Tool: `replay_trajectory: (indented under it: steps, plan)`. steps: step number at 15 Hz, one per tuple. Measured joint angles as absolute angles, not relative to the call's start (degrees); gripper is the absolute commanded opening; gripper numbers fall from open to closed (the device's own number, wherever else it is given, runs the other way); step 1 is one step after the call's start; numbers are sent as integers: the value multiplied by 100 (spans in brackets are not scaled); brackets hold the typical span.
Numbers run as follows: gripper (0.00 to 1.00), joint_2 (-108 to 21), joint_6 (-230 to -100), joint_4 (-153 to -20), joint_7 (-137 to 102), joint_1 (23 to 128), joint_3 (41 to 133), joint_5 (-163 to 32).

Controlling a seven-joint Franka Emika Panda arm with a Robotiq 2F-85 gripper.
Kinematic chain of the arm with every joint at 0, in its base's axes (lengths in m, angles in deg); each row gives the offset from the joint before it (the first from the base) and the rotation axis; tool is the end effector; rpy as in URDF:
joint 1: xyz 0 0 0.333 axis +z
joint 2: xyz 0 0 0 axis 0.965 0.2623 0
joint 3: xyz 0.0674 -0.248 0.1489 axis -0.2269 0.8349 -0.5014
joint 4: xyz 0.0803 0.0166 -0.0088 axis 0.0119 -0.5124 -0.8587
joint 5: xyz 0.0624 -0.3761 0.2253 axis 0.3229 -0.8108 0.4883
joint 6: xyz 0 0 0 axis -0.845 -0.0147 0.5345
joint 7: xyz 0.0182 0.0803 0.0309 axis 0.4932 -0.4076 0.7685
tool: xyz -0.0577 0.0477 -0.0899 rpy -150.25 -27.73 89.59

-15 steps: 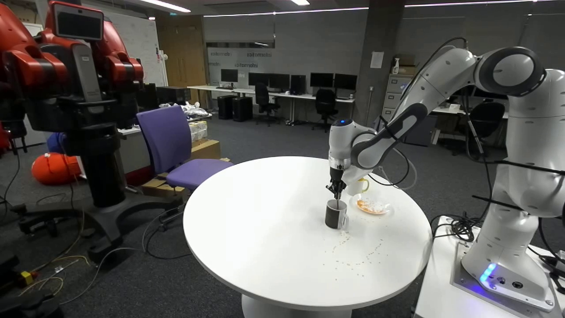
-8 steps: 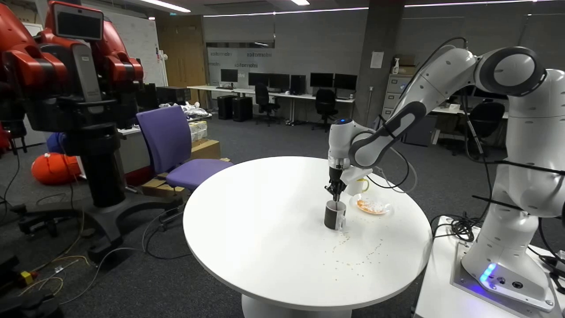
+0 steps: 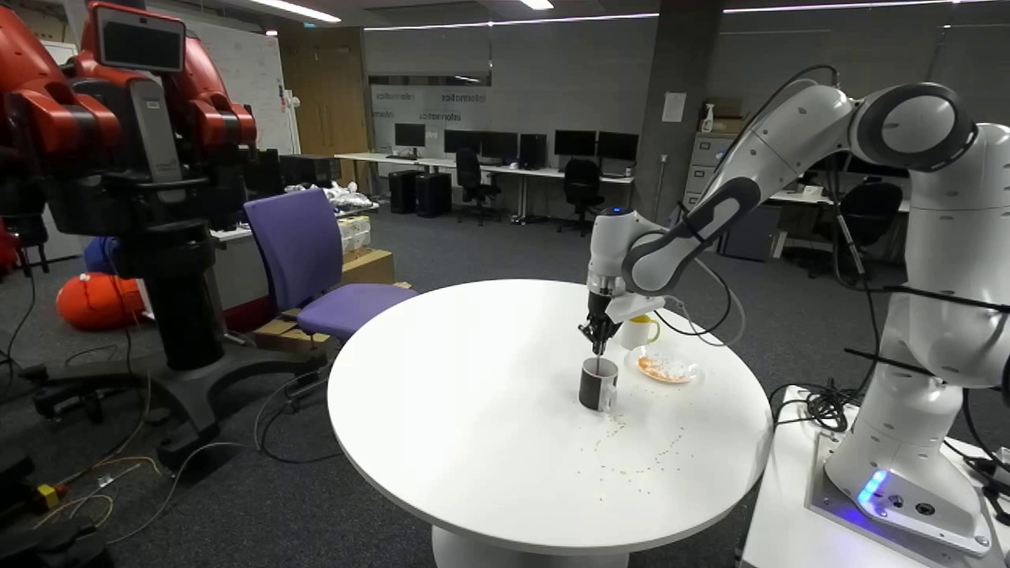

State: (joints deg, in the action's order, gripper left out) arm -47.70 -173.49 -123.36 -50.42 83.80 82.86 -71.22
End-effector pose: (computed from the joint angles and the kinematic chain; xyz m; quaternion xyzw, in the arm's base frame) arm 0.5649 0.0904 0.2042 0.9818 -0.1831 0.0348 0.0353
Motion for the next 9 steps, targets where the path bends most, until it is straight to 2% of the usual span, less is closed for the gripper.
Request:
replay_trajectory:
  steps: [9]
  plan:
    - [1,-4946,-17549,-12339,-4853,8223,8279,-6269]
